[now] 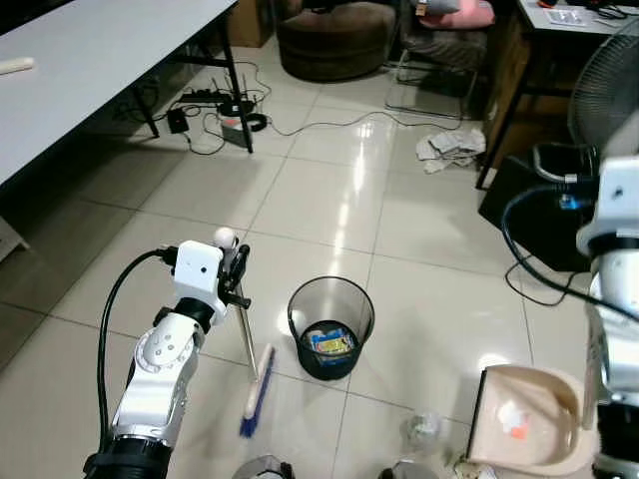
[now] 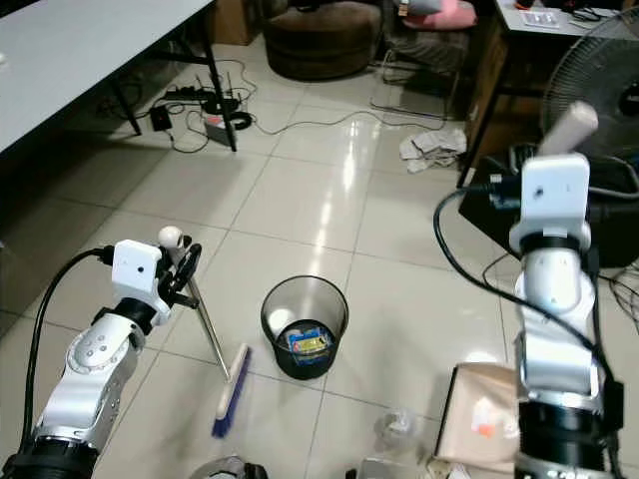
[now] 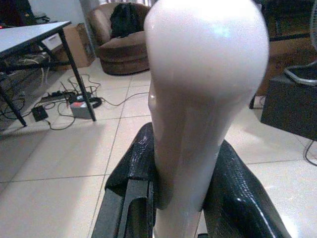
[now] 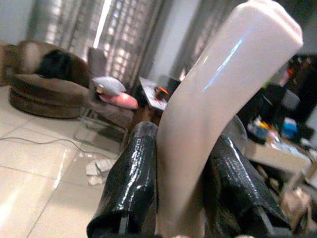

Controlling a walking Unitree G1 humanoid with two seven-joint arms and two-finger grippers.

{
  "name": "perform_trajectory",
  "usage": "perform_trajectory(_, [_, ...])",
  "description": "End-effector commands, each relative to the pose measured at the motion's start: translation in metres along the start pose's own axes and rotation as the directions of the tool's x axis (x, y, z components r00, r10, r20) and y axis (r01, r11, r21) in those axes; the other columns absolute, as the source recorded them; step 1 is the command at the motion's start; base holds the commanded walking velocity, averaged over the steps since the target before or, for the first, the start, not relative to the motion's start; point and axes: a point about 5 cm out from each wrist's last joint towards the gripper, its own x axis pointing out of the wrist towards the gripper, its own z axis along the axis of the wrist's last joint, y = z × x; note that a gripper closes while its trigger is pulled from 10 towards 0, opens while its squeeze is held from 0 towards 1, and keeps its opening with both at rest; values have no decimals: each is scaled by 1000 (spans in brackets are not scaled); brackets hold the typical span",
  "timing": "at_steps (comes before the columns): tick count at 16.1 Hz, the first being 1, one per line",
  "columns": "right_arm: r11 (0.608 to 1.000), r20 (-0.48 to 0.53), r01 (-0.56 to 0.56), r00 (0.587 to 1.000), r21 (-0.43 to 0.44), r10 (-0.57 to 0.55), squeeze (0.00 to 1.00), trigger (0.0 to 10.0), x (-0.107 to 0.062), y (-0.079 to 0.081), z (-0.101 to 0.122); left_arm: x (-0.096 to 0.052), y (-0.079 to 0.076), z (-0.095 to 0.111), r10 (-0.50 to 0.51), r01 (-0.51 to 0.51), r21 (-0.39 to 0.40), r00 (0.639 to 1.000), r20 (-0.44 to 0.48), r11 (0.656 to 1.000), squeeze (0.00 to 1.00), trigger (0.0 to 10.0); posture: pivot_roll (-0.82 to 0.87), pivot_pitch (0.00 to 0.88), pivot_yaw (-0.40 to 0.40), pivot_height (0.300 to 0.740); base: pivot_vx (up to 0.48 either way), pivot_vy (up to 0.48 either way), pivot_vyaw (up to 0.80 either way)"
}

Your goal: Sweep floor

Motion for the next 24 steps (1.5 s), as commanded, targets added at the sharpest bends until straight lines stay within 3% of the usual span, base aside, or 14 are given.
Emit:
perform_trajectory(1, [998,35,39,999,52,-41,0,10000,0,-5,7,2,1,5,-5,5,22,1000,20,1000,0,10000,-38,32,55,740,-262,0,0])
perform_trajectory(2, [991,-10,62,998,118,-61,0,10000,-4,-5,-2,3,0,6,-5,5,16,1000,23,1000,0,10000,-32,42,52,740,-292,0,0])
perform_trajectory(4, [995,-15,20,1000,100,-19,0,10000,-9,2,-6,3,-2,7,-13,12,17,1000,24,1000,0,10000,-27,48,51,740,-294,0,0])
perform_trajectory(8, [989,-65,-28,997,145,38,0,10000,-25,21,-17,0,-4,7,-13,12,22,1000,24,1000,0,10000,-19,64,40,740,-296,0,0])
perform_trajectory(10, [985,-49,-65,996,158,73,0,10000,-30,29,-12,-1,-5,6,-6,6,27,1000,22,1000,0,10000,-28,60,43,740,-148,0,0])
perform_trajectory(15, [973,-71,-108,990,205,125,0,10000,-38,45,-15,12,-13,15,-17,17,11,998,55,1000,0,10000,-25,54,52,740,0,0,0])
perform_trajectory(20, [979,-120,-85,987,186,108,0,10000,-37,50,-25,17,-15,15,-23,22,20,999,47,1000,0,10000,-30,36,55,740,0,-403,0])
perform_trajectory(24, [965,-114,-146,978,220,174,0,10000,-37,60,-25,21,-13,16,12,-12,14,999,48,1000,0,10000,-31,19,45,740,0,-448,0])
